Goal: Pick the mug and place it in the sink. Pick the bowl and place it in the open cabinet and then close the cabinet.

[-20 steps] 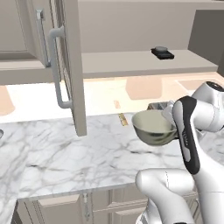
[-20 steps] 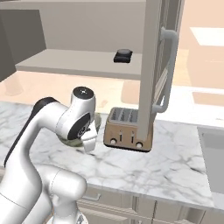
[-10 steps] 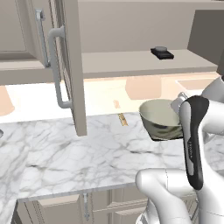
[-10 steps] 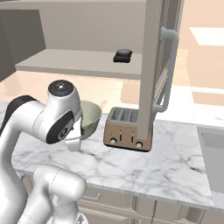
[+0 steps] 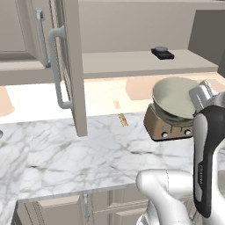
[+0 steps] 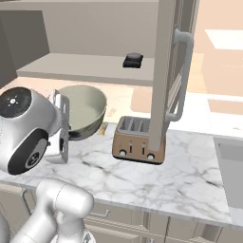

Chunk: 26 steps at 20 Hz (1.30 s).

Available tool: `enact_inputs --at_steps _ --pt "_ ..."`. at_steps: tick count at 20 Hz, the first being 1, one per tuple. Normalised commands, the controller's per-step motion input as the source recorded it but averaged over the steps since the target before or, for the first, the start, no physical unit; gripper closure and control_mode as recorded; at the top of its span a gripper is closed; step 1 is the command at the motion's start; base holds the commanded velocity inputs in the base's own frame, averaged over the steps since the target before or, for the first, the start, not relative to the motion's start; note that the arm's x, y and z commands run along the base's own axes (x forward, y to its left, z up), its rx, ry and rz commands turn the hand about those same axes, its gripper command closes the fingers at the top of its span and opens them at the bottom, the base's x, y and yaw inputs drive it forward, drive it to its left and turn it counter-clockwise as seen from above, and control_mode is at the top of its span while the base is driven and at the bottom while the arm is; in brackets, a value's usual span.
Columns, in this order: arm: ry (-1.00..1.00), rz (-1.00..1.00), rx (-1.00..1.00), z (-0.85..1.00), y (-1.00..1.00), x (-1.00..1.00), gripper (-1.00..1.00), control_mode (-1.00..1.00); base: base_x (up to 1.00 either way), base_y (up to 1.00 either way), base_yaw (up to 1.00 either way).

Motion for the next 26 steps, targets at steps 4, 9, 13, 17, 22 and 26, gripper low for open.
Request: enact_inputs --at_steps 4,9,13,17,22,26 --pt "-0.25 -0.15 -0.02 0.79 0.21 -0.31 1.00 -1.00 0.00 0.00 0.00" --pt "-0.15 -0.05 -0.01 0.64 0.38 -0.04 1.00 -1.00 0.00 0.00 0.00" --pt "0.00 -0.01 0.00 0.32 0.42 0.23 1.00 -1.00 0.00 0.00 0.00" --pt "0.00 0.00 0.00 0.21 0.39 0.30 1.00 -1.00 0.00 0.00 0.00" --pt "0.04 0.00 0.00 0.06 0.35 0.55 1.00 -1.00 0.00 0.00 0.00" --pt "0.06 0.00 0.00 0.00 0.09 0.83 1.00 -1.00 0.00 0.00 0.00"
